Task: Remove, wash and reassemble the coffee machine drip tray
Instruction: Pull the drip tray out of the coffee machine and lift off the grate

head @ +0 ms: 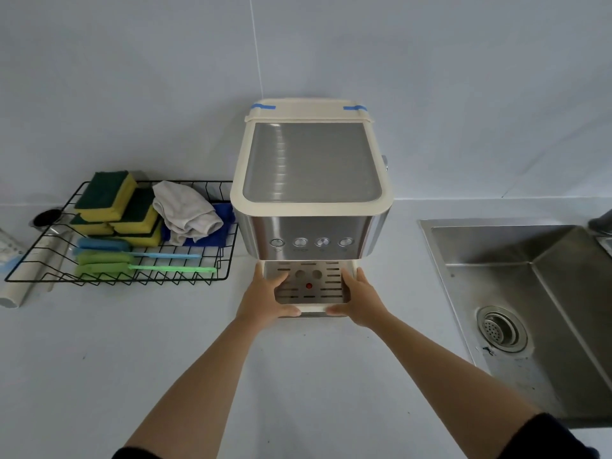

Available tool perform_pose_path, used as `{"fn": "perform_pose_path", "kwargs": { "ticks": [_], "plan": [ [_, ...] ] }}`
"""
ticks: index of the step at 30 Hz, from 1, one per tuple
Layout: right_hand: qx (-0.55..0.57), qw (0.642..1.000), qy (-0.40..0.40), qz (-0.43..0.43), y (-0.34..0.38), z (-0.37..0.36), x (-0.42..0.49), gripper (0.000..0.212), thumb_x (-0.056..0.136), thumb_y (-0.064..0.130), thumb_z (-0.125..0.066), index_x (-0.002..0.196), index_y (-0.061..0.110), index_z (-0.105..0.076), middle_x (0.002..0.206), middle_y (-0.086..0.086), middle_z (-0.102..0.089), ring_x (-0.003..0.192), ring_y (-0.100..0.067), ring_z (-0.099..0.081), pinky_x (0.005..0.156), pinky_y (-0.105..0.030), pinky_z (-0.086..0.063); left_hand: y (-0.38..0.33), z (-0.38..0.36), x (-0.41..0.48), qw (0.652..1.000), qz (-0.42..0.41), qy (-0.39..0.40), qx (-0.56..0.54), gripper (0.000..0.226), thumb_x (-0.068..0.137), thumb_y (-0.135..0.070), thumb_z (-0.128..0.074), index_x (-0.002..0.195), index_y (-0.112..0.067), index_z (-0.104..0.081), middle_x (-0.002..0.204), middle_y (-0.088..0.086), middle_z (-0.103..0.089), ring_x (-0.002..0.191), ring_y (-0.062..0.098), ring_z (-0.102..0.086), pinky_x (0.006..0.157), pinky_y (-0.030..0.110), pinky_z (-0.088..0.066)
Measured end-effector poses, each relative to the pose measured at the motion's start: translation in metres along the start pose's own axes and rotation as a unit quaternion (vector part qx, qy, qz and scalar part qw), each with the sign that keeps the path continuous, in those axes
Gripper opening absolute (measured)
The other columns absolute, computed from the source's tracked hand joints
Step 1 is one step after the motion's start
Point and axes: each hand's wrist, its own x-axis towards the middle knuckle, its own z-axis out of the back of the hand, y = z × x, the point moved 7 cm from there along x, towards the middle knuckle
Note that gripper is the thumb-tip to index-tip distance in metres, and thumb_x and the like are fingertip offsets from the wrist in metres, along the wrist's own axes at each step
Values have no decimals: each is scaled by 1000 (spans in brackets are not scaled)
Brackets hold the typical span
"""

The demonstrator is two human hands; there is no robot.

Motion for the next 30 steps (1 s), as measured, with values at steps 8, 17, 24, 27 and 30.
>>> {"fn": "perform_pose_path", "kwargs": {
  "ticks": [8,17,24,27,30],
  "plan": [
    [4,1000,-10,14,4,3,-32,92,73,27,-75,146,15,-19,136,-4,-30,116,-19,-42,96,-28,-44,-9,7,-35,1000,-2,-10,12,89,67,-36,-78,143,-25,-33,156,3,-3,138,22,-30,107,32,-33],
    [28,999,-13,31,0,-10,-83,82,71,24,-77,138,19,-30,122,0,-36,102,-10,-41,91,-24,-47,-8,-6,-90,1000,-6,-16,26,90,67,-43,-75,143,-27,-30,153,0,-9,131,20,-39,103,31,-38],
    [41,999,-2,24,-14,-34,-126,82,71,23,-77,139,18,-31,121,4,-34,101,-8,-44,95,-24,-47,8,-32,-132,1000,3,-9,10,91,65,-44,-76,142,-29,-30,155,-2,-5,135,17,-35,103,29,-37],
    [37,999,5,11,-23,-45,-138,86,71,24,-77,141,18,-28,133,0,-32,105,-10,-45,99,-28,-47,16,-45,-143,1000,10,-4,-1,92,64,-44,-77,142,-30,-31,155,-1,-5,135,17,-34,105,31,-38],
    [26,1000,13,-3,-31,-54,-145,93,71,26,-77,145,19,-21,147,-4,-23,119,-17,-47,102,-32,-46,23,-58,-149,1000,19,6,-3,92,64,-45,-77,142,-31,-30,156,2,-3,138,19,-30,108,34,-37]
  ]
}}
